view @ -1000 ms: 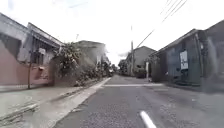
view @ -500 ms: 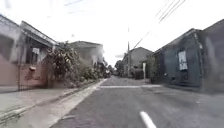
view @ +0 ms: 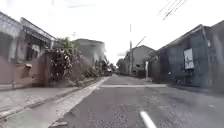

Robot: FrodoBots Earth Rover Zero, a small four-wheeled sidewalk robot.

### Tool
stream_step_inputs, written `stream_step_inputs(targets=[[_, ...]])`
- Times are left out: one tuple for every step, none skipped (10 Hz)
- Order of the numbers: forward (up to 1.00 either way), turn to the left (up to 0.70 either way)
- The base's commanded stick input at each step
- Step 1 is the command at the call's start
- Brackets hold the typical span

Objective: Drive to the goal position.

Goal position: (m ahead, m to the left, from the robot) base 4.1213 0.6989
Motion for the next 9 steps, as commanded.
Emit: stream_step_inputs(targets=[[0.50,0.00],[0.50,0.00],[0.50,0.00],[0.50,0.00],[0.50,0.00],[0.50,-0.02],[0.50,-0.10],[0.50,-0.18],[0.50,-0.26]])
